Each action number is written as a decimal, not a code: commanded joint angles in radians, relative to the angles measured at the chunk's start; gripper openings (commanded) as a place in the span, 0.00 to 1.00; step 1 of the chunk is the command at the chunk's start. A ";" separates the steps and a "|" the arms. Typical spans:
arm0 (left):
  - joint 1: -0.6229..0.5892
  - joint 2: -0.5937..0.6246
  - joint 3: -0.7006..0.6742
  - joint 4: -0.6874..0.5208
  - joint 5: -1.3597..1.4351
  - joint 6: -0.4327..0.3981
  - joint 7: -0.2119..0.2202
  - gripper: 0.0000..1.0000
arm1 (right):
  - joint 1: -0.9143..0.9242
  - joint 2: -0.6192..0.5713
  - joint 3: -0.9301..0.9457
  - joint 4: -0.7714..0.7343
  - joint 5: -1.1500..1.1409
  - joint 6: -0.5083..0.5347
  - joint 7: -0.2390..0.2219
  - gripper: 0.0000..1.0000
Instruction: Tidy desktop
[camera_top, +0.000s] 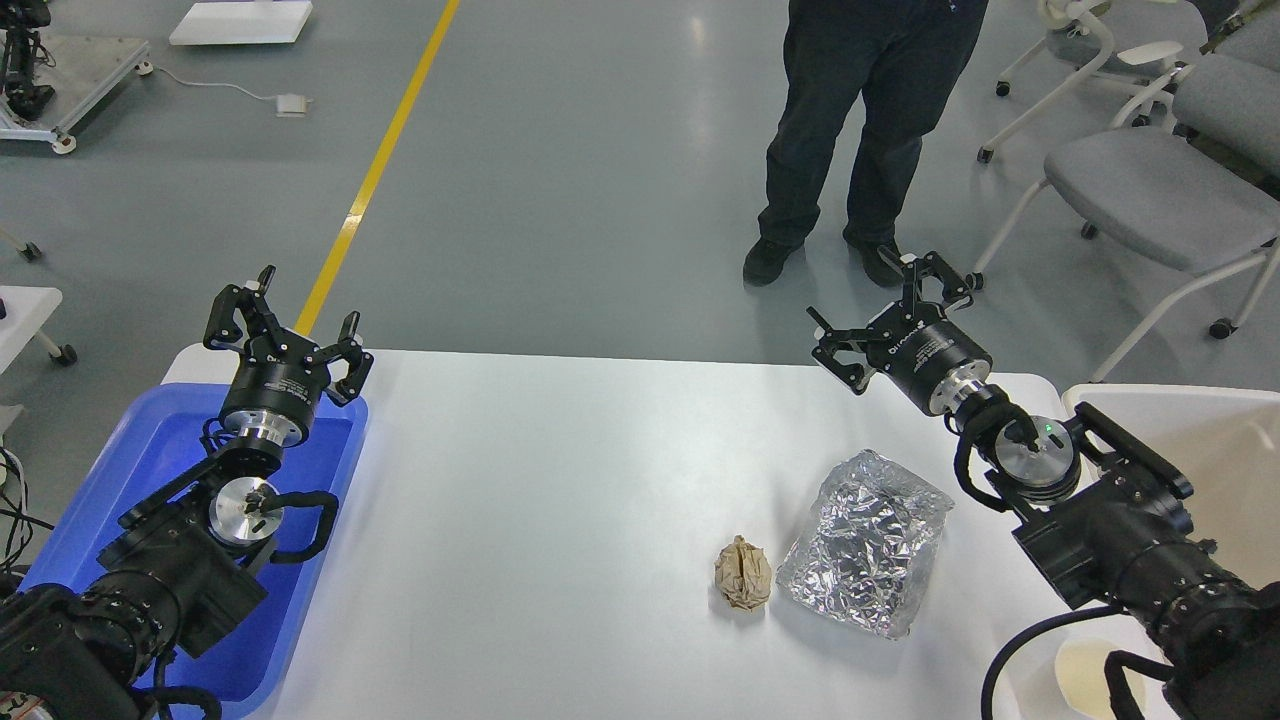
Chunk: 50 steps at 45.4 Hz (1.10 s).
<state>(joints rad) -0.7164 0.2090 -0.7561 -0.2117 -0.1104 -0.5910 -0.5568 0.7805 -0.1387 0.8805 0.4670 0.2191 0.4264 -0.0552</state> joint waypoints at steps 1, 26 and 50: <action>0.000 0.000 0.000 -0.002 0.000 0.000 0.000 1.00 | 0.002 -0.001 0.000 -0.001 0.000 0.000 0.000 1.00; 0.000 0.001 0.001 0.000 0.000 0.000 0.000 1.00 | 0.006 -0.100 0.003 0.018 -0.009 0.009 0.000 1.00; 0.000 0.001 0.001 0.000 0.000 -0.001 0.000 1.00 | -0.018 -0.499 -0.092 0.220 -0.165 0.021 -0.021 1.00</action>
<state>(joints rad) -0.7164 0.2102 -0.7549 -0.2117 -0.1105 -0.5906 -0.5568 0.7635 -0.4610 0.8524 0.6058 0.1030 0.4391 -0.0704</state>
